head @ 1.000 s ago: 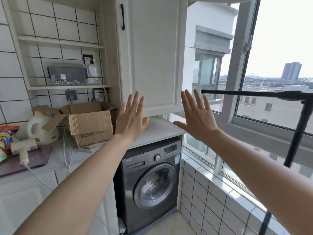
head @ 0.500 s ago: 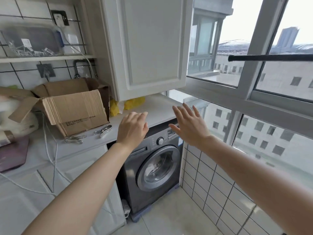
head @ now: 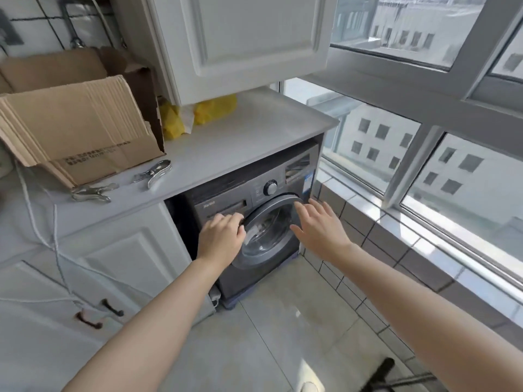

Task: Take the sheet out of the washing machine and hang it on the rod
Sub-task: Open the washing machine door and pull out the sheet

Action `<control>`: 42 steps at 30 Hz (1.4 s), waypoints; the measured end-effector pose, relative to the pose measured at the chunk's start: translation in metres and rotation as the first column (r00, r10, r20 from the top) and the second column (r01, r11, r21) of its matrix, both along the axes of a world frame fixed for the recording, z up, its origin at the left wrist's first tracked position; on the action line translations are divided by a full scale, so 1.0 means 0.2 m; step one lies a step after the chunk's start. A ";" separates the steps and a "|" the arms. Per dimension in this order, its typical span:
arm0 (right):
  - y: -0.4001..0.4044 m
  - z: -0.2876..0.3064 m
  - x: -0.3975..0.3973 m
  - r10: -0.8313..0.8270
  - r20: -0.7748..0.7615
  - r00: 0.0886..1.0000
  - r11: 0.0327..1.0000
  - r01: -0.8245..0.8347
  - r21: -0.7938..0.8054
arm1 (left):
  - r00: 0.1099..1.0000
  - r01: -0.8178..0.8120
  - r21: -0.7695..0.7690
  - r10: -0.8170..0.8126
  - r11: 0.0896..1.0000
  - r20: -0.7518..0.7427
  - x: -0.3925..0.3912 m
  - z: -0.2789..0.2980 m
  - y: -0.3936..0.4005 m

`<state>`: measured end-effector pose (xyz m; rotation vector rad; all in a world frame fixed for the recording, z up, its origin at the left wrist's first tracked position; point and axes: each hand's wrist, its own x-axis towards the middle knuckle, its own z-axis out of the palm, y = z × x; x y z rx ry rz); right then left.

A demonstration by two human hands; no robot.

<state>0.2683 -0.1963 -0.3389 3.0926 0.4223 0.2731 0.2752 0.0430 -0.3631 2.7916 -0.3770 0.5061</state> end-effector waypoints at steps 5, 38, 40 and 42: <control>-0.10 -0.22 0.17 -0.004 -0.116 0.993 1.000 0.002 -0.021 | 0.988 -0.058 -0.048 0.051 0.997 -0.143 0.07 -0.21 -0.08; -0.45 -1.05 1.73 0.150 -0.607 0.780 0.984 -0.058 0.168 | 0.382 -0.906 -0.332 -0.168 -0.264 -0.909 1.38 -0.96 -0.86; -0.42 -1.08 1.78 0.159 -0.628 0.762 0.983 -0.062 0.173 | 0.400 -0.885 -0.323 -0.194 -0.335 -0.896 1.41 -0.98 -0.85; -0.42 -1.11 1.83 0.158 -0.645 0.747 0.982 -0.053 0.179 | 0.414 -0.868 -0.305 -0.232 -0.392 -0.880 1.44 -1.01 -0.85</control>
